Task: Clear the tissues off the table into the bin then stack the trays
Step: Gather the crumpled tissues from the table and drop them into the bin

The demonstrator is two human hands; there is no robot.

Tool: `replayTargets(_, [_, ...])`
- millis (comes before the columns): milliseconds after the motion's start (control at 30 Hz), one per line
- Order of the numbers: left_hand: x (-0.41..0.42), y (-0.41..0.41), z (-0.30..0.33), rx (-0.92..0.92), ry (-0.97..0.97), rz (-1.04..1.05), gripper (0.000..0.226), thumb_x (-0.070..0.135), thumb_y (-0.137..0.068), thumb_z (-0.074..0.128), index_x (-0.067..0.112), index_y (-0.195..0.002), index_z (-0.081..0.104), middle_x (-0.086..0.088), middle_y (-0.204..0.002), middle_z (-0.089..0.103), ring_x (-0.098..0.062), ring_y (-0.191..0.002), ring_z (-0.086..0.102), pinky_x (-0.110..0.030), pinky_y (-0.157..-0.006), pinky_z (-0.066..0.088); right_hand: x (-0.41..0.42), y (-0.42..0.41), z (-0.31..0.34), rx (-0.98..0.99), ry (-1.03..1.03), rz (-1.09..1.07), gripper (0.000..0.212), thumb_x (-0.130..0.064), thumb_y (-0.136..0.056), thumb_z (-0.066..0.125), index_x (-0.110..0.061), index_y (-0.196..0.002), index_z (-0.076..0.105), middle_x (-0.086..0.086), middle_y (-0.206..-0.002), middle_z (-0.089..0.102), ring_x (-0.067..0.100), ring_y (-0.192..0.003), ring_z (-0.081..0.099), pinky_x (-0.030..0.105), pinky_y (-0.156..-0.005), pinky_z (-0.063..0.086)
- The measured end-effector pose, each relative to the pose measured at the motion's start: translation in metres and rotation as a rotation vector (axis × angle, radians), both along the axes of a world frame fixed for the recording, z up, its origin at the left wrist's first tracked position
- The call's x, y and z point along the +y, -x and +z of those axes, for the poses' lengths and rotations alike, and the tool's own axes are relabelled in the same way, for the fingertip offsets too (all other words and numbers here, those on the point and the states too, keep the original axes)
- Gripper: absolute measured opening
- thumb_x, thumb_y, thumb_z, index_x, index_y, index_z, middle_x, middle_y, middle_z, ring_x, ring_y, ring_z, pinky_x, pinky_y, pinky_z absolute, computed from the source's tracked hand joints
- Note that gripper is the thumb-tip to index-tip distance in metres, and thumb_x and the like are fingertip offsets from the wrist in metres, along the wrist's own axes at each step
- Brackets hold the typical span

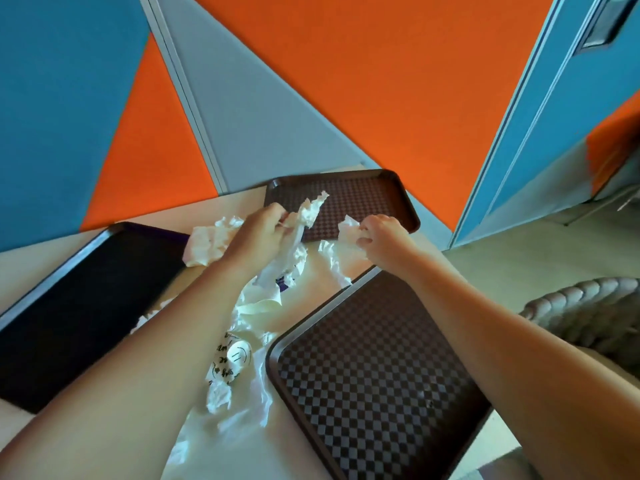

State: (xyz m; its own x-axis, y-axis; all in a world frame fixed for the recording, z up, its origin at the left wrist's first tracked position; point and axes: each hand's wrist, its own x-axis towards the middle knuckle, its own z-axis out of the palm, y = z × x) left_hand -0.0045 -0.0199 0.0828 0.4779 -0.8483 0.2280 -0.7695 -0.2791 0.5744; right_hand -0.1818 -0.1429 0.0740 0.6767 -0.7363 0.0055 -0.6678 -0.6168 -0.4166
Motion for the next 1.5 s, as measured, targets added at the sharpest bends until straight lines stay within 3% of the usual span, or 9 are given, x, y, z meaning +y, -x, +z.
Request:
replayTargets(133, [-0.016,0.034,0.021,-0.01,0.042,-0.099,0.017,0.021,-0.089,0.059,0.006,-0.082,0.056,-0.007,-0.08,0.056,-0.021,-0.072,0.049,-0.032,-0.064,0.038,0.007,0.039,0.024,-0.023,0.042,-0.072,0.026,-0.017,-0.094,0.048,-0.003,-0.115,0.057,0.014,-0.118,0.057,0.031,-0.111,0.053,0.038,-0.092,0.044])
replayTargets(300, [-0.038,0.092,0.037,-0.045,0.029,-0.26,0.018,0.023,-0.09,0.058,0.008,-0.08,0.055,-0.01,-0.081,0.059,-0.025,-0.074,0.054,-0.034,-0.064,0.041,0.008,0.102,0.041,-0.093,0.084,-0.168,0.021,-0.009,-0.091,0.045,0.001,-0.103,0.06,0.016,-0.107,0.061,0.031,-0.096,0.055,0.039,-0.079,0.048])
replayTargets(667, [-0.09,0.279,0.047,-0.012,-0.039,-0.568,0.013,0.021,-0.09,0.057,0.009,-0.084,0.059,-0.009,-0.087,0.06,-0.019,-0.077,0.053,-0.025,-0.06,0.039,0.005,0.292,0.047,-0.274,-0.098,-0.453,0.029,-0.015,-0.096,0.041,-0.004,-0.115,0.059,0.017,-0.12,0.055,0.034,-0.111,0.051,0.039,-0.091,0.043])
replayTargets(833, [-0.1,0.382,0.021,0.086,-0.108,-0.676,0.013,0.019,-0.089,0.06,0.006,-0.091,0.062,-0.009,-0.087,0.061,-0.019,-0.078,0.053,-0.024,-0.062,0.04,0.013,0.39,0.027,-0.038,-0.06,-0.521,0.03,-0.026,-0.092,0.051,-0.006,-0.115,0.056,0.015,-0.115,0.06,0.032,-0.107,0.056,0.034,-0.086,0.044])
replayTargets(967, [-0.1,0.457,-0.017,0.105,-0.191,-0.728,0.005,0.013,-0.087,0.061,0.01,-0.091,0.063,-0.006,-0.085,0.062,-0.018,-0.078,0.055,-0.024,-0.061,0.038,0.022,0.457,-0.013,0.09,-0.155,-0.527,0.02,-0.036,-0.082,0.051,-0.017,-0.074,0.054,0.007,-0.083,0.06,0.03,-0.077,0.057,0.025,-0.06,0.038])
replayTargets(1100, [-0.096,0.511,-0.061,0.146,-0.291,-0.749,0.007,0.008,-0.086,0.062,0.005,-0.092,0.061,-0.004,-0.083,0.059,-0.018,-0.075,0.053,-0.018,-0.057,0.037,0.042,0.502,-0.053,0.199,-0.31,-0.557,0.021,-0.034,-0.077,0.055,-0.016,-0.067,0.051,0.003,-0.075,0.054,0.027,-0.072,0.052,0.028,-0.063,0.042])
replayTargets(1333, [-0.084,0.551,-0.141,0.207,-0.48,-0.753,0.009,0.015,-0.086,0.064,0.018,-0.087,0.056,-0.003,-0.093,0.063,-0.021,-0.087,0.058,-0.026,-0.078,0.043,0.066,0.535,-0.135,0.237,-0.505,-0.584,0.026,-0.035,-0.082,0.055,-0.01,-0.083,0.062,0.008,-0.081,0.056,0.027,-0.076,0.05,0.029,-0.059,0.037])
replayTargets(1433, [-0.078,0.555,-0.173,0.173,-0.579,-0.792,0.026,0.006,-0.085,0.062,0.01,-0.111,0.061,-0.009,-0.115,0.063,-0.023,-0.106,0.057,-0.025,-0.091,0.041,0.068,0.545,-0.16,0.308,-0.521,-0.545,0.036,-0.044,-0.087,0.057,-0.012,-0.072,0.051,0.006,-0.073,0.051,0.028,-0.081,0.05,0.03,-0.066,0.034])
replayTargets(1500, [-0.074,0.555,-0.183,0.109,-0.64,-0.814,0.045,-0.004,-0.086,0.056,0.009,-0.128,0.053,-0.011,-0.134,0.054,-0.024,-0.125,0.049,-0.028,-0.103,0.036,0.066,0.551,-0.167,0.323,-0.494,-0.518,0.033,-0.04,-0.089,0.057,-0.007,-0.087,0.06,0.012,-0.088,0.062,0.032,-0.092,0.056,0.033,-0.072,0.04])
